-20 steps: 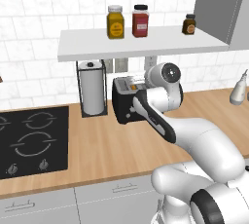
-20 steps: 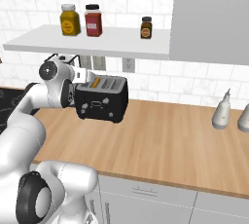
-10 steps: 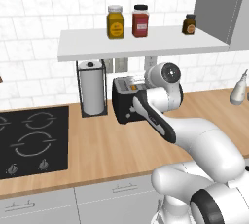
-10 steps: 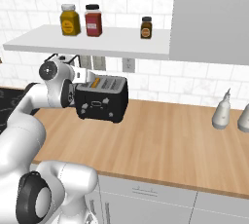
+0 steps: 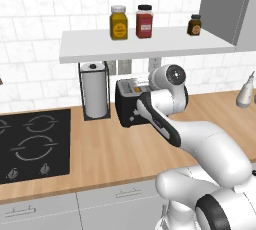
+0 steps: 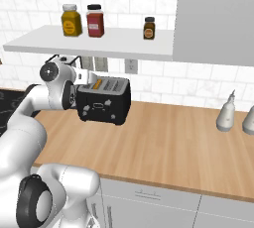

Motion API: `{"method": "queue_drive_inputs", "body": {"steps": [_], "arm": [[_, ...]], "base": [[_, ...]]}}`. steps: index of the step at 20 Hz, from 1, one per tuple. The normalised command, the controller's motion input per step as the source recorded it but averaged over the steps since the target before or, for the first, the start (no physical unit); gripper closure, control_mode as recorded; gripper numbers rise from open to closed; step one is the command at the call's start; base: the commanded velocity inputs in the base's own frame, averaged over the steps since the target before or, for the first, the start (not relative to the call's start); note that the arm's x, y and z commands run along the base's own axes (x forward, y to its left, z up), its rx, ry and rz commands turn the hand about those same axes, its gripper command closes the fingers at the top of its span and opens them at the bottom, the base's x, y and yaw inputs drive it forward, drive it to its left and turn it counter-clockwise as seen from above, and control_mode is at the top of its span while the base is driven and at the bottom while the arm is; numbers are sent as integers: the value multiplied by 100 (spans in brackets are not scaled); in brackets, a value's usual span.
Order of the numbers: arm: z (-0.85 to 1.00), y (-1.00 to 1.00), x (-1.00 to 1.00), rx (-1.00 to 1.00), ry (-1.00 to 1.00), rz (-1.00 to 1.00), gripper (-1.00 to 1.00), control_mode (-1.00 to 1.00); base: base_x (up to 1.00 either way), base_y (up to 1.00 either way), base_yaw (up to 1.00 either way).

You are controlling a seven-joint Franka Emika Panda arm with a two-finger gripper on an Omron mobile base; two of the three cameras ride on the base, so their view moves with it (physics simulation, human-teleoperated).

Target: Start the toaster. Once the lever pops up, take the bread to the plate on the dining counter.

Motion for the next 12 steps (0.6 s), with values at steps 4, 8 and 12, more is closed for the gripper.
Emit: {"method": "queue_drive_inputs", "body": {"steps": [4,8,12], "arm": [[0,0,0,0,0,0,-100,-100],[0,0,0,0,0,0,-100,-100],[0,0,0,0,0,0,-100,-100]], "base": [[0,0,0],[0,0,0],[0,0,0]]}}
